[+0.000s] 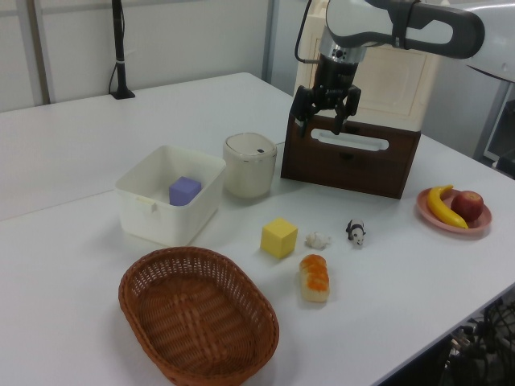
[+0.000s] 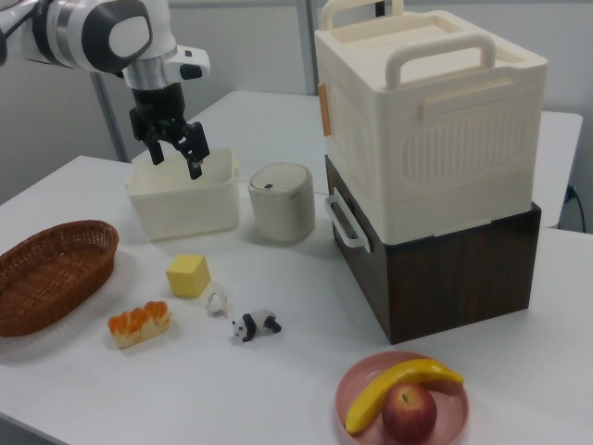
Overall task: Put the bread in the basket
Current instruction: 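Move the open gripper from its start pose toward the bread roll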
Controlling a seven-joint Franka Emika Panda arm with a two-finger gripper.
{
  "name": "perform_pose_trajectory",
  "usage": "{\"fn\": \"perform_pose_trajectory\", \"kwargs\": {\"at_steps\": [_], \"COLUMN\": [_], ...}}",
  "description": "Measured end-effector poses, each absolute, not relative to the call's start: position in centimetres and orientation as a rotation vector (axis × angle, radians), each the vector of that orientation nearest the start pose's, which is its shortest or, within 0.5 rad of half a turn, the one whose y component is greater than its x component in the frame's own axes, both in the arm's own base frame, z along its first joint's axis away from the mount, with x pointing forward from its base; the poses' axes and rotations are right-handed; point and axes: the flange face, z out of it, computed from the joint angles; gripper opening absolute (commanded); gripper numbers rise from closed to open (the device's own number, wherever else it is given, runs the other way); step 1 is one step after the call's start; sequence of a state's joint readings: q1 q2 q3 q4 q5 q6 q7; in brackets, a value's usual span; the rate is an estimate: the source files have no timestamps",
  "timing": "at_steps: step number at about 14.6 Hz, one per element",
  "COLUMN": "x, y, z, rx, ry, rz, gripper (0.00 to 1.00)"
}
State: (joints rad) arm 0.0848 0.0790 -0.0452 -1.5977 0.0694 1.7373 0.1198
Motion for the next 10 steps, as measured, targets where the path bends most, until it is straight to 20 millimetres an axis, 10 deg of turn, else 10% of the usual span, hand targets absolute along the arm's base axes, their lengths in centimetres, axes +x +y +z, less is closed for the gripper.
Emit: {"fn": "perform_pose_trajectory", "kwargs": {"at_steps": [10], "x": [59.0], "y": [2.0], "z": [59.7], "rx": [-3.075], "ry": [0.108], "rz": [-0.018], "gripper": [1.0]}}
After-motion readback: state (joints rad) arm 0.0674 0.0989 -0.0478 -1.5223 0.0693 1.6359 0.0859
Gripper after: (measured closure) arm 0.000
